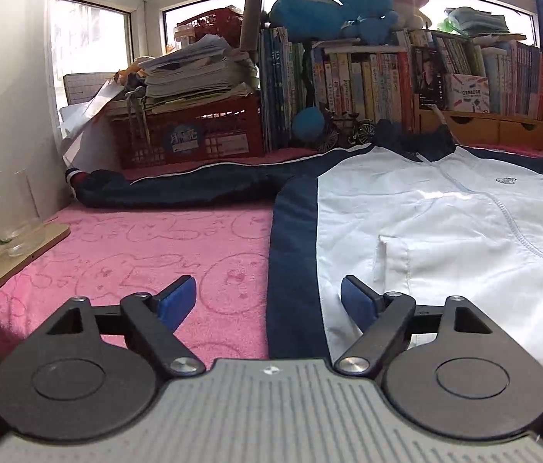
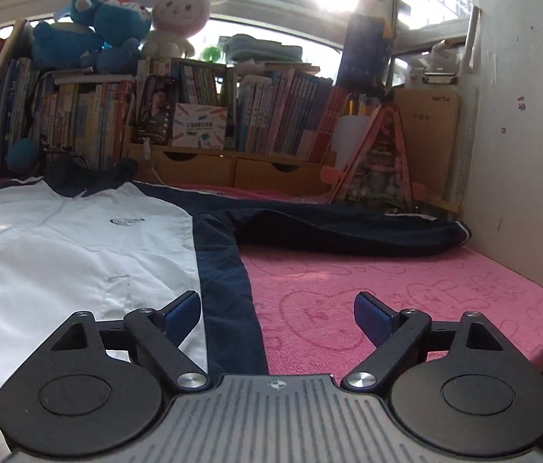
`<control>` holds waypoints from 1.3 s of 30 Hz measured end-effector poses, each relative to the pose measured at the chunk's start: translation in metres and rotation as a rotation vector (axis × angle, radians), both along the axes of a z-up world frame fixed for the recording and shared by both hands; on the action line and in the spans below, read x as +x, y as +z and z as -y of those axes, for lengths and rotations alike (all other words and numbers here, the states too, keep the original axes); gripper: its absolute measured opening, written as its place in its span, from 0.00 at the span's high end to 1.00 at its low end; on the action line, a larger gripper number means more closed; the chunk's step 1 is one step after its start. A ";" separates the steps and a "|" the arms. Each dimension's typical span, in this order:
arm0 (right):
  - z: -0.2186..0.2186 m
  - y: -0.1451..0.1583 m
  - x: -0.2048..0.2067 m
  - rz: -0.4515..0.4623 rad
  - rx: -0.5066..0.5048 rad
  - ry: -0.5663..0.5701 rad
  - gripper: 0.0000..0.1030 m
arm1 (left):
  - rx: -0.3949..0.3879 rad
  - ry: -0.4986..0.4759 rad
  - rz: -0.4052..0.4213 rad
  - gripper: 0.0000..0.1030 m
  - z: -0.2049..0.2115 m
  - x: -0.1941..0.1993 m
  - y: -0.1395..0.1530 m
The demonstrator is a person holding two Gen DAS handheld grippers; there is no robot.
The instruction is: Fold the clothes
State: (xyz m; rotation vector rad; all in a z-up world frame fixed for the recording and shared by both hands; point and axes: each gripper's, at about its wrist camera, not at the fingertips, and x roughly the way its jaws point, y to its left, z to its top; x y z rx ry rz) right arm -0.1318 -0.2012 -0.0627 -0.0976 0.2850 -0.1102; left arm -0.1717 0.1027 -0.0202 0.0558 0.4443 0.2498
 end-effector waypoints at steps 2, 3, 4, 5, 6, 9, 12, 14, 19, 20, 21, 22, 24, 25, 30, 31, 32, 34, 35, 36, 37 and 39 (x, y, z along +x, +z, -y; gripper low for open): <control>-0.025 0.011 -0.010 0.025 0.047 0.144 0.18 | -0.081 -0.090 0.012 0.41 0.004 0.021 0.015; -0.038 0.016 -0.011 0.019 0.073 0.213 0.22 | -0.130 -0.137 0.015 0.47 0.007 0.033 0.021; -0.050 0.017 -0.013 0.011 0.095 0.271 0.25 | -0.174 -0.187 0.008 0.47 0.011 0.047 0.026; -0.064 0.015 -0.015 -0.001 0.111 0.331 0.33 | -0.218 -0.238 -0.001 0.48 0.015 0.061 0.031; -0.078 0.014 -0.017 -0.008 0.113 0.379 0.40 | -0.244 -0.280 -0.026 0.51 0.022 0.075 0.033; -0.111 0.007 -0.018 -0.021 0.098 0.459 0.50 | -0.265 -0.393 -0.110 0.62 0.050 0.111 0.030; -0.128 -0.002 -0.013 -0.087 0.101 0.473 0.59 | -0.195 -0.486 -0.212 0.79 0.082 0.140 0.013; -0.131 -0.011 -0.016 -0.071 0.099 0.470 0.60 | -0.182 -0.521 -0.307 0.80 0.096 0.161 -0.002; -0.130 -0.016 -0.017 -0.048 0.105 0.472 0.59 | -0.122 -0.526 -0.305 0.80 0.115 0.203 -0.013; -0.129 -0.016 -0.017 -0.044 0.106 0.473 0.59 | -0.111 -0.520 -0.300 0.80 0.117 0.214 -0.015; -0.129 -0.017 -0.018 -0.040 0.106 0.473 0.59 | -0.100 -0.514 -0.295 0.80 0.120 0.225 -0.016; -0.129 -0.018 -0.018 -0.036 0.105 0.473 0.59 | -0.089 -0.508 -0.290 0.80 0.123 0.236 -0.017; -0.128 -0.019 -0.017 -0.033 0.111 0.477 0.59 | -0.060 -0.487 -0.280 0.79 0.128 0.260 -0.020; -0.128 -0.020 -0.016 -0.033 0.114 0.479 0.59 | -0.053 -0.466 -0.274 0.79 0.128 0.275 -0.022; -0.125 -0.022 -0.016 -0.030 0.124 0.485 0.59 | -0.078 -0.369 -0.261 0.79 0.127 0.334 -0.025; -0.125 -0.022 -0.016 -0.030 0.127 0.487 0.59 | -0.082 -0.353 -0.258 0.79 0.127 0.344 -0.026; -0.125 -0.023 -0.016 -0.030 0.128 0.488 0.59 | -0.085 -0.336 -0.256 0.78 0.127 0.354 -0.026; -0.125 -0.023 -0.016 -0.028 0.128 0.490 0.59 | -0.092 -0.303 -0.251 0.78 0.127 0.373 -0.028; -0.125 -0.024 -0.016 -0.028 0.129 0.492 0.59 | -0.096 -0.287 -0.248 0.78 0.127 0.383 -0.028; -0.125 -0.024 -0.016 -0.027 0.129 0.494 0.59 | -0.100 -0.270 -0.246 0.77 0.127 0.393 -0.029; -0.125 -0.024 -0.016 -0.026 0.128 0.495 0.59 | -0.103 -0.254 -0.243 0.77 0.127 0.403 -0.029; -0.126 -0.025 -0.016 -0.024 0.128 0.495 0.59 | -0.111 -0.221 -0.238 0.78 0.127 0.422 -0.030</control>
